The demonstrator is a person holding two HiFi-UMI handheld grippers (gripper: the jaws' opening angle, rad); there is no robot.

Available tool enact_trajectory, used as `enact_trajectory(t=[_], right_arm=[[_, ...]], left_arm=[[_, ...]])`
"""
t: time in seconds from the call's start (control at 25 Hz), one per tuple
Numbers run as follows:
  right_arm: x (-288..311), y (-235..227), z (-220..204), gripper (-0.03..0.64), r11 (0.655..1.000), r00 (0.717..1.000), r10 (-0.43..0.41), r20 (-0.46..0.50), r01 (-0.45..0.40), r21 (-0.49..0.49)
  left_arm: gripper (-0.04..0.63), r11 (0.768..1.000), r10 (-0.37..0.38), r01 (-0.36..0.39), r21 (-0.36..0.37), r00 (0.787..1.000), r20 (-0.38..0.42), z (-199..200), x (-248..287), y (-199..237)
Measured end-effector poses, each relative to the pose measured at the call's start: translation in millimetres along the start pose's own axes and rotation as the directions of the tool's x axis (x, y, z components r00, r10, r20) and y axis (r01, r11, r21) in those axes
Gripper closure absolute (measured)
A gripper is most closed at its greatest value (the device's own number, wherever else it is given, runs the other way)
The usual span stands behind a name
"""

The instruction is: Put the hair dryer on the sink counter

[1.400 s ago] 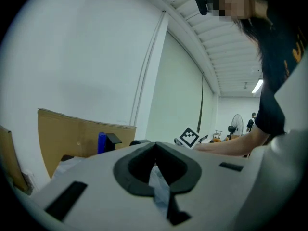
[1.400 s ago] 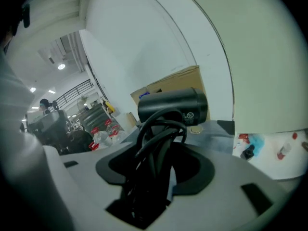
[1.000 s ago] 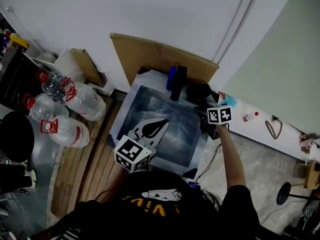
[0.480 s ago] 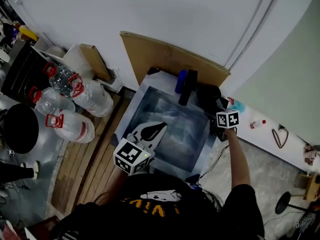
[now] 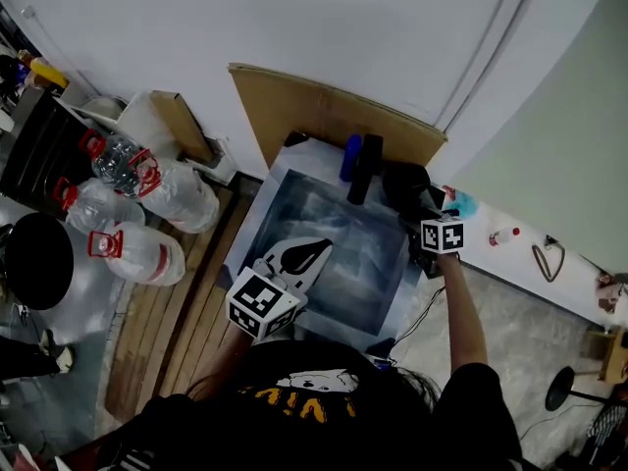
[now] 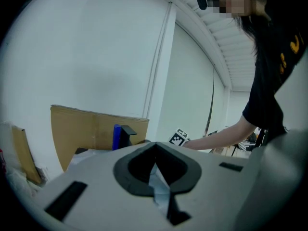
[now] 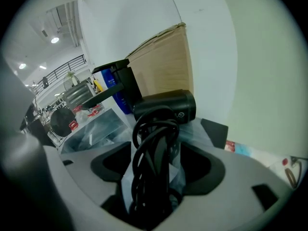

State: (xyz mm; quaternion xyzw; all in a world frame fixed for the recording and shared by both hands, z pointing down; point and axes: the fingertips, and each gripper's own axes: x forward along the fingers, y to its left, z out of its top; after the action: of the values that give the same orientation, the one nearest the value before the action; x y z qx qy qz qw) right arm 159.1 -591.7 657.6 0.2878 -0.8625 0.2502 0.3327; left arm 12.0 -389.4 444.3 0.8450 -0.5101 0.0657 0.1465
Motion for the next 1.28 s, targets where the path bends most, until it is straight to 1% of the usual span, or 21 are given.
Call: enact_trajectory(t=[0.16, 0.24, 0.36, 0.48, 0.76, 1.04, 1.12, 1.28], right_arm=[[-20.4, 6.1, 1.1, 0.308, 1.0, 0.999, -0.012, 0.053, 0.012, -0.004], [-35.4, 14.9, 3.4, 0.308, 0.999, 0.996, -0.019, 0.092, 0.022, -0.035], [-61.2, 40.1, 9.4, 0.308, 0.996, 0.988, -0.004, 0.155, 0.018, -0.088], [-84.1, 73.3, 16.1, 0.31, 0.995, 0.974, 0.025, 0.225, -0.003, -0.1], [-120.9, 159.7, 34.3, 0.351, 0.996, 0.92, 0.076, 0.386, -0.055, -0.067], [-143.0, 237.8, 43.0, 0.394, 0.997, 0.862, 0.068, 0.503, -0.075, -0.006], [-145.3, 258.6, 38.4, 0.397, 0.997, 0.855, 0.065, 0.514, -0.078, 0.003], [-144.7, 297.8, 24.1, 0.401, 0.998, 0.858, 0.053, 0.511, -0.068, 0.01]], left_arm=[[0.589, 1.0, -0.001, 0.001, -0.001, 1.0, -0.005, 0.6, -5.3, 4.5], [0.589, 1.0, -0.003, 0.003, 0.002, 1.0, -0.007, 0.0, -9.8, 6.1], [0.589, 1.0, -0.005, 0.005, 0.005, 1.0, -0.003, -0.3, -17.3, 9.9], [0.589, 1.0, -0.006, 0.006, 0.004, 1.0, 0.003, 0.0, -25.3, 16.2], [0.589, 0.999, -0.046, 0.046, 0.011, 0.999, 0.011, -1.7, -46.8, 20.1], [0.589, 0.993, -0.113, 0.113, 0.024, 0.993, 0.026, -5.6, -78.5, 19.7], [0.589, 0.991, -0.128, 0.127, 0.031, 0.991, 0.03, -8.1, -90.3, 20.8], [0.589, 0.987, -0.156, 0.154, 0.042, 0.987, 0.041, -14.3, -117.3, 23.5]])
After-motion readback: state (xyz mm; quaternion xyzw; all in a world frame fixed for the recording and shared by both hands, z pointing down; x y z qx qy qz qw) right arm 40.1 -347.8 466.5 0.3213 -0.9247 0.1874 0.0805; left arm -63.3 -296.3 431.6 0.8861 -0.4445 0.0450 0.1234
